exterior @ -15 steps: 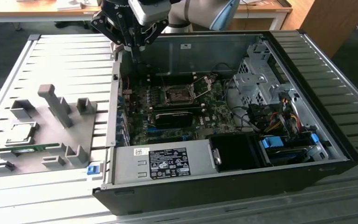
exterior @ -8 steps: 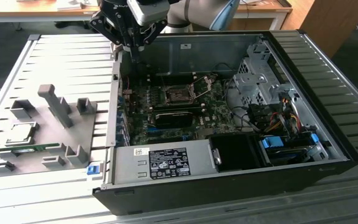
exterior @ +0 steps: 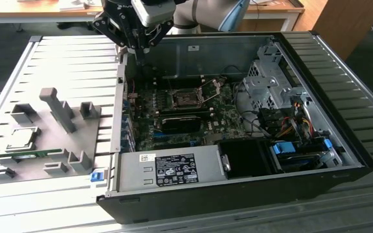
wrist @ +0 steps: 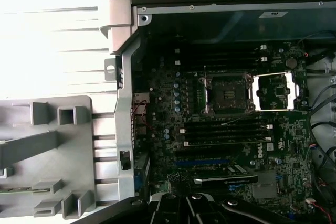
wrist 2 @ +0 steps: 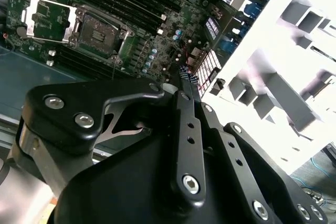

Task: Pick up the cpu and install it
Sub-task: 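Reach for the cpu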

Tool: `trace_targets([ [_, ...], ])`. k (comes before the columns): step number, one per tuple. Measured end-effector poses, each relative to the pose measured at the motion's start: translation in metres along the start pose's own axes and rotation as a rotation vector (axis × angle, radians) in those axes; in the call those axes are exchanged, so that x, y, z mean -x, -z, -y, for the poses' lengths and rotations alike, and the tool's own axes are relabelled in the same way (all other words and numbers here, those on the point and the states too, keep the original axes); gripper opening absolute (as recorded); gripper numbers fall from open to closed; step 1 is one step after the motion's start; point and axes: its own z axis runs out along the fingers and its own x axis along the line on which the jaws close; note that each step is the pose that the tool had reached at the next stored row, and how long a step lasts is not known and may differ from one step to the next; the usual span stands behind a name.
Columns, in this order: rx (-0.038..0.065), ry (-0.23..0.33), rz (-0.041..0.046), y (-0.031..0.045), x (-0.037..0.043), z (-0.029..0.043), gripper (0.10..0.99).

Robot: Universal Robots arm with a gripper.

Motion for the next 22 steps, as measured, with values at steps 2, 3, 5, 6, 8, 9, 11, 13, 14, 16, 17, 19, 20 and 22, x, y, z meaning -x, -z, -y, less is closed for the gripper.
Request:
trace_targets([
  [2, 0.000, 0.000, 0.0000, -0.0001, -0.0004, 0.0000, 0.106],
  [3, 0.000, 0.000, 0.0000, -0.0001, -0.0006, 0.0001, 0.106],
  [5, 0.000, 0.000, 0.0000, -0.0001, -0.0010, 0.0001, 0.106],
  [6, 0.000, 0.000, 0.0000, -0.0002, -0.0012, 0.0001, 0.106],
  [8, 0.000, 0.000, 0.0000, -0.0002, -0.0016, 0.0001, 0.106],
  [9, 0.000, 0.000, 0.0000, -0.0002, -0.0017, 0.0001, 0.106],
  [11, 0.000, 0.000, 0.0000, -0.0003, -0.0022, 0.0002, 0.106],
  [13, 0.000, 0.000, 0.0000, -0.0004, -0.0024, 0.0002, 0.106],
  [14, 0.000, 0.000, 0.0000, -0.0004, -0.0026, 0.0002, 0.106],
  [16, 0.000, 0.000, 0.0000, -0.0004, -0.0031, 0.0003, 0.106],
  [17, 0.000, 0.000, 0.0001, -0.0005, -0.0034, 0.0003, 0.106],
  [19, 0.000, 0.000, 0.0000, -0.0005, -0.0040, 0.0003, 0.106],
  [20, 0.000, 0.000, 0.0000, -0.0006, -0.0044, 0.0004, 0.106],
  [22, 0.000, 0.000, 0.0000, -0.0006, -0.0050, 0.0004, 0.106],
])
